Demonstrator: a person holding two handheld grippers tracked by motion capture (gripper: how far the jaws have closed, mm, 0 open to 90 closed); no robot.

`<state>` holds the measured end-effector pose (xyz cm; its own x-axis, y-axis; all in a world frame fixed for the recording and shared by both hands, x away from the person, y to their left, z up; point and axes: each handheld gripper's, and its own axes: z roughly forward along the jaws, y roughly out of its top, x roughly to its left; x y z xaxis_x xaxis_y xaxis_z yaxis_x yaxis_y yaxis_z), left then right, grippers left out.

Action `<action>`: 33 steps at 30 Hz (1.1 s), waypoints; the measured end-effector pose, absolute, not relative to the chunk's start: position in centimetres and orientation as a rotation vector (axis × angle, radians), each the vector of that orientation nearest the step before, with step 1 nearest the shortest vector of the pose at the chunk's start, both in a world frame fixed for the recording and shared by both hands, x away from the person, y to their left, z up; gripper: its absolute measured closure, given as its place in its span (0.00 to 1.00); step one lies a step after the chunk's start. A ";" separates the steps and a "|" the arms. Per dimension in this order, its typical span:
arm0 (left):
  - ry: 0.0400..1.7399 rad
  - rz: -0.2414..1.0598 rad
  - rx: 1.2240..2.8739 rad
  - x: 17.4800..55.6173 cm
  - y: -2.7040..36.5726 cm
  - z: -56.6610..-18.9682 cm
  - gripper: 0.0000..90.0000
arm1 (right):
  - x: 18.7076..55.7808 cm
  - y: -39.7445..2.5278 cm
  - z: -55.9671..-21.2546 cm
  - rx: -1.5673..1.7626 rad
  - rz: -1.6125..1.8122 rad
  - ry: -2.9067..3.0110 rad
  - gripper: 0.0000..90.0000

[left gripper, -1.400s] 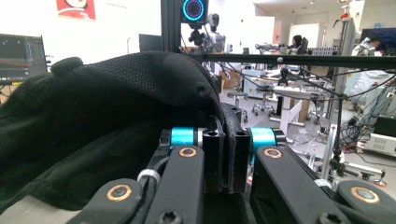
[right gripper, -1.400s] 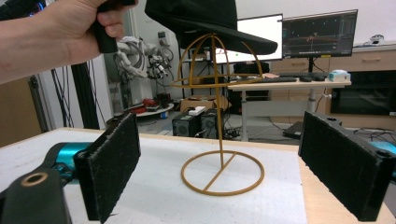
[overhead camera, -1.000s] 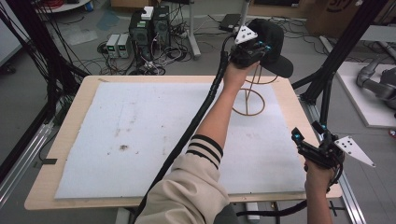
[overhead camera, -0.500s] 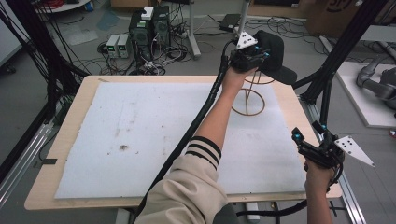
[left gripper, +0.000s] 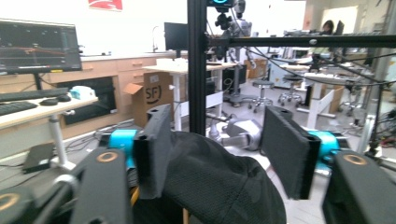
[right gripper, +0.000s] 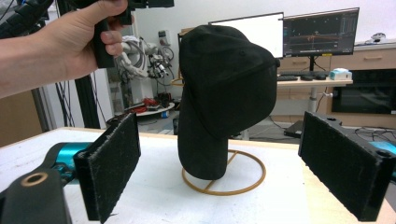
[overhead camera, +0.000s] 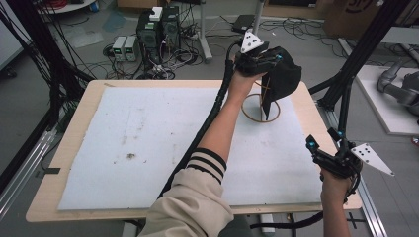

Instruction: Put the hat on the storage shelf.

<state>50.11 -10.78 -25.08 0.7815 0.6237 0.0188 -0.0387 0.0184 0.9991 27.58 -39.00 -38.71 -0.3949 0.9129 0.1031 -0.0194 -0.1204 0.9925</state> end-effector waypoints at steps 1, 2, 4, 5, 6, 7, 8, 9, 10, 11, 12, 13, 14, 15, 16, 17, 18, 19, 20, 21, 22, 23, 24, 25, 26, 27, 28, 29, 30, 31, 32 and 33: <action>0.499 0.550 1.476 50.0 -10.7 -25.0 0.44 | 27.6 -39.0 -38.7 1.036 1.609 1.412 0.14; 0.501 0.552 1.478 49.9 -10.6 -25.0 0.43 | 27.6 -38.9 -38.7 1.037 1.610 1.412 0.14; 0.501 0.551 1.479 49.8 -10.4 -24.9 0.40 | 27.6 -38.8 -38.7 1.033 1.609 1.418 0.14; 0.503 0.553 1.479 49.7 -10.2 -24.9 0.38 | 27.6 -38.8 -38.7 1.030 1.608 1.419 0.14; 0.502 0.557 1.483 49.6 -10.0 -24.8 0.36 | 27.6 -38.7 -38.7 1.030 1.608 1.417 0.14; 0.500 0.564 1.484 49.5 -9.8 -24.8 0.35 | 27.6 -38.7 -38.7 1.033 1.610 1.417 0.14; 0.503 0.573 1.483 49.4 -9.6 -24.7 0.34 | 27.6 -38.6 -38.7 1.036 1.610 1.417 0.14; 0.505 0.574 1.482 49.3 -9.4 -24.7 0.33 | 27.6 -38.6 -38.6 1.037 1.613 1.419 0.14; 0.503 0.574 1.485 49.2 -9.1 -24.6 0.31 | 27.5 -38.5 -38.6 1.043 1.618 1.422 0.14; 0.506 0.579 1.481 49.1 -9.0 -24.6 0.29 | 27.6 -38.5 -38.6 1.027 1.614 1.420 0.14; 0.508 0.575 1.482 49.0 -8.7 -24.5 0.28 | 27.6 -38.5 -38.6 1.027 1.612 1.417 0.14; 0.511 0.568 1.477 48.9 -8.5 -24.5 0.27 | 27.6 -38.4 -38.6 1.027 1.616 1.417 0.14; 0.512 0.577 1.483 48.8 -8.3 -24.5 0.26 | 27.6 -38.3 -38.6 1.032 1.614 1.418 0.14; 0.509 0.581 1.486 48.7 -8.0 -24.5 0.25 | 27.6 -38.3 -38.6 1.030 1.610 1.418 0.14; 0.509 0.579 1.484 48.5 -7.8 -24.4 0.25 | 27.6 -38.2 -38.6 1.032 1.608 1.414 0.14; 0.511 0.587 1.485 48.3 -7.6 -24.4 0.23 | 27.6 -38.1 -38.6 1.028 1.608 1.415 0.14; 0.509 0.586 1.483 48.2 -7.3 -24.3 0.22 | 27.5 -38.0 -38.5 1.029 1.605 1.422 0.14; 0.506 0.586 1.484 48.0 -7.0 -24.2 0.22 | 27.5 -38.0 -38.5 1.028 1.606 1.422 0.14; 0.508 0.596 1.487 47.7 -6.7 -24.2 0.21 | 27.6 -37.9 -38.5 1.017 1.602 1.418 0.14; 0.506 0.595 1.484 47.5 -6.4 -24.1 0.21 | 27.6 -37.9 -38.5 1.019 1.601 1.424 0.14; 0.505 0.595 1.486 47.3 -6.0 -24.1 0.21 | 27.6 -37.8 -38.5 1.019 1.603 1.423 0.14; 0.513 0.603 1.488 47.0 -5.6 -24.0 0.21 | 27.6 -37.8 -38.5 1.015 1.600 1.423 0.14; 0.514 0.604 1.489 46.8 -5.1 -24.0 0.21 | 27.6 -37.7 -38.5 1.022 1.604 1.429 0.14; 0.514 0.605 1.489 46.7 -4.7 -23.9 0.21 | 27.6 -37.6 -38.6 1.016 1.604 1.431 0.14; 0.517 0.610 1.488 46.5 -4.4 -23.9 0.21 | 27.6 -37.5 -38.6 1.022 1.607 1.433 0.14; 0.518 0.613 1.482 46.2 -3.9 -23.9 0.21 | 27.6 -37.4 -38.6 1.018 1.606 1.432 0.14; 0.520 0.617 1.479 46.0 -3.4 -23.9 0.21 | 27.6 -37.3 -38.6 1.018 1.608 1.438 0.14; 0.520 0.625 1.482 45.8 -3.1 -23.8 0.21 | 27.6 -37.2 -38.6 1.014 1.605 1.440 0.14; 0.523 0.627 1.481 45.5 -2.4 -23.9 0.21 | 27.6 -37.2 -38.5 1.012 1.606 1.445 0.14; 0.527 0.630 1.481 45.4 -2.1 -23.9 0.21 | 27.7 -37.1 -38.6 1.005 1.604 1.447 0.14; 0.531 0.632 1.480 45.3 -1.7 -23.9 0.21 | 27.6 -37.0 -38.6 1.009 1.606 1.449 0.14; 0.532 0.640 1.482 45.1 -1.3 -23.9 0.21 | 27.7 -37.0 -38.6 1.010 1.607 1.447 0.14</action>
